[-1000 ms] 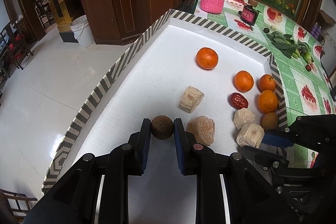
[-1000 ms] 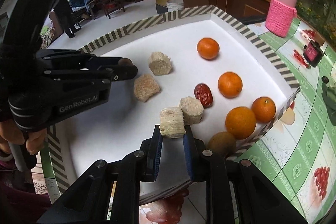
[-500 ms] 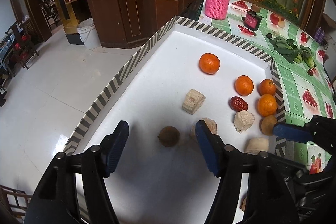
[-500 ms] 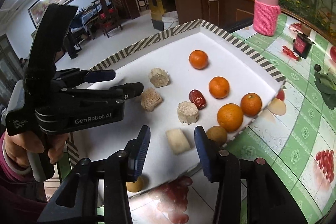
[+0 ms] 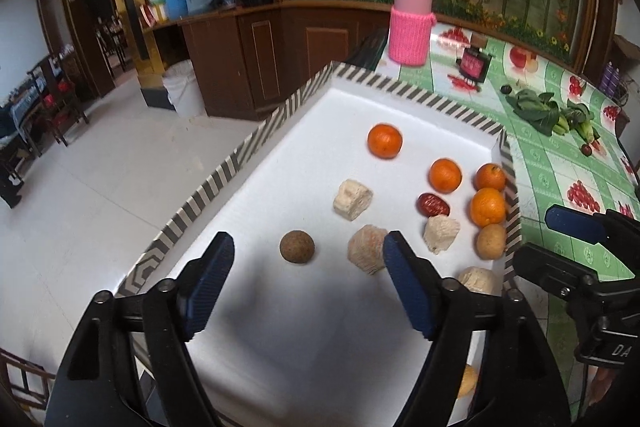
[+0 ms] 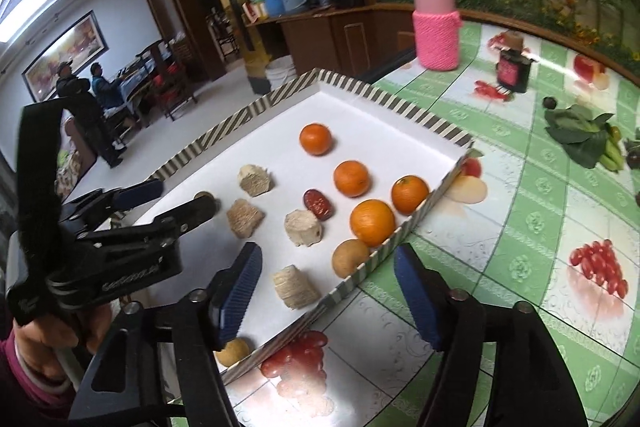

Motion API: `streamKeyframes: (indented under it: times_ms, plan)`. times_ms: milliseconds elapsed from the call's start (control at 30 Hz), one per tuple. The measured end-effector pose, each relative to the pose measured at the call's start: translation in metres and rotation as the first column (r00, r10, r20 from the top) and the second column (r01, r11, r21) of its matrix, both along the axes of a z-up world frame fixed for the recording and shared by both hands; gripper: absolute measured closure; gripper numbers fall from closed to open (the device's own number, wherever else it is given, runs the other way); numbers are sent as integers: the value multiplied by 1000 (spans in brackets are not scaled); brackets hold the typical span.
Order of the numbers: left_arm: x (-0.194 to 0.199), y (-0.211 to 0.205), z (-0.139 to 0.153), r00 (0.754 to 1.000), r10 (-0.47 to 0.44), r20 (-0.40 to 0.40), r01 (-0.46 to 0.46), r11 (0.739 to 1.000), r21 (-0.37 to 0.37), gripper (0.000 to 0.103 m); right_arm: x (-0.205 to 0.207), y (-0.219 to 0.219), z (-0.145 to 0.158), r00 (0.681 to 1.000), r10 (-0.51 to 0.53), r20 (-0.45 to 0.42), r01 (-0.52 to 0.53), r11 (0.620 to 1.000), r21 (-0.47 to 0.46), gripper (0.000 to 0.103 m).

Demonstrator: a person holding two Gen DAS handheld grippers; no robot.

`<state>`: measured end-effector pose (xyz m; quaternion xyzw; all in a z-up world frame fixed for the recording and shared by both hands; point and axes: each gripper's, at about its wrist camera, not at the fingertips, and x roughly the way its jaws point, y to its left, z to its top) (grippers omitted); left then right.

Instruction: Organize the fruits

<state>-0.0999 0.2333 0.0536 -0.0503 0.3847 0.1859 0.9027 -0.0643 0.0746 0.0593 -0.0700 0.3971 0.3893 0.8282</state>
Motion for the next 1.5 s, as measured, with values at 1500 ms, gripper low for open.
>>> streamKeyframes:
  times_ms: [1500]
  plan:
    - [-28, -33, 7, 998, 28, 54, -30, 999, 32, 25, -18, -29, -5, 996, -85, 25, 86, 996, -23, 16]
